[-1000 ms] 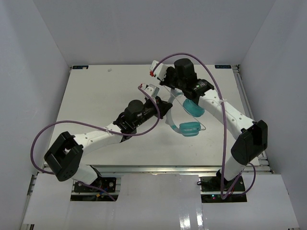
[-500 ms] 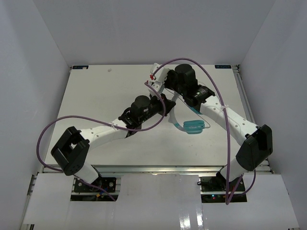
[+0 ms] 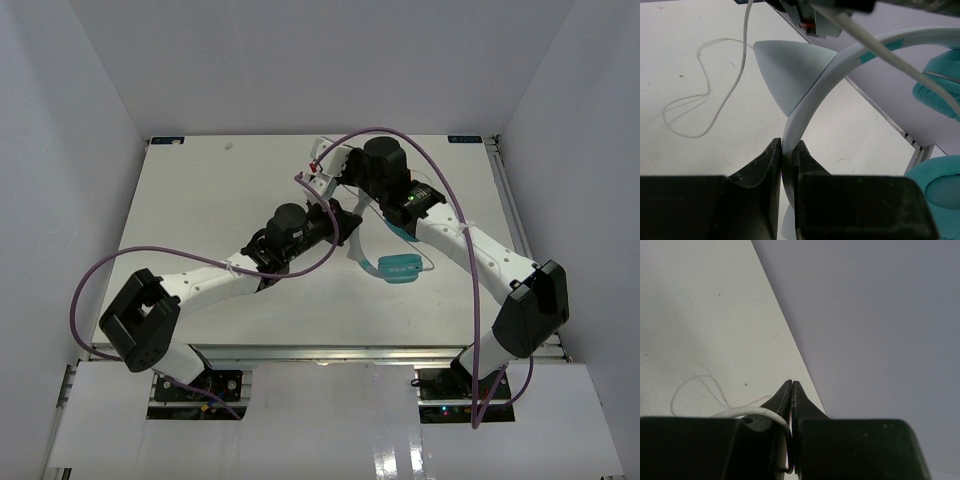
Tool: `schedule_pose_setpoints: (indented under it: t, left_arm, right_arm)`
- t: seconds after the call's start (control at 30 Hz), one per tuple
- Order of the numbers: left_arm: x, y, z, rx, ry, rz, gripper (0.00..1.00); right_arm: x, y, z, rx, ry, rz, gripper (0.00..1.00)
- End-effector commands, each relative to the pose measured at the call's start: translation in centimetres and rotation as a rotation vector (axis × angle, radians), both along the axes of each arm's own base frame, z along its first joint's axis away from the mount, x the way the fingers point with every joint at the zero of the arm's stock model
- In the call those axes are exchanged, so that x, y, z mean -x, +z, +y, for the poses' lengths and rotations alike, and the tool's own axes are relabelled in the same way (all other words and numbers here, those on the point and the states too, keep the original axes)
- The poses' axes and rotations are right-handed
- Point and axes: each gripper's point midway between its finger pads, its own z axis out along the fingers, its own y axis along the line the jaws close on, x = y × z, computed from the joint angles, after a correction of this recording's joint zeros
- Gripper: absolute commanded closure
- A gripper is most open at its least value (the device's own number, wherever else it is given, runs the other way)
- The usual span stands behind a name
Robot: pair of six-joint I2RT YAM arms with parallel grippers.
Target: Wrap the headphones
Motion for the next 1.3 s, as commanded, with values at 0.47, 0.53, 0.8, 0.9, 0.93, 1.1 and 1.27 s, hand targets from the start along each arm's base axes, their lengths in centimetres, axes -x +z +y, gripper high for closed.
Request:
schedule_pose_setpoints:
  t: [0.47,0.53,0.8,0.9,0.93,1.1,1.27]
  left_arm:
    - [3.4,7.1,3.8,0.180,0.008,-0.072,1.00]
    - [3.3,7.0,4.0,0.179,0.018,-0.065,1.00]
    - [3.1,6.1,4.6,0.163,0.040,-0.025,1.00]
    - [3.0,6.3,4.8,0.157,0.049,-0.010,1.00]
    - [3.0,6.3,4.9,0.154,0.053,-0.001,1.00]
    - [3.2,6.3,5.4,0.151,0.074,0.053,1.00]
    - [2.8,6.7,6.6,0.148,0.147,0.098,1.00]
  right_arm:
    - [-0.1,2.4,-2.2,-0.177,0.081,0.073,0.92]
    - [-0.3,3.1,-3.0,-0.206,0.075,0.075,0.92]
    - [-0.4,5.0,-4.9,-0.307,0.096,0.097,0.92]
    - [-0.7,4.4,-5.9,-0.344,0.087,0.133,0.92]
    - [-0.7,4.2,-6.1,-0.362,0.090,0.152,0.92]
    - [-0.2,2.8,-7.1,-0.456,0.123,0.254,0.92]
    - [1.1,0.3,-7.1,-0.560,0.168,0.363,0.92]
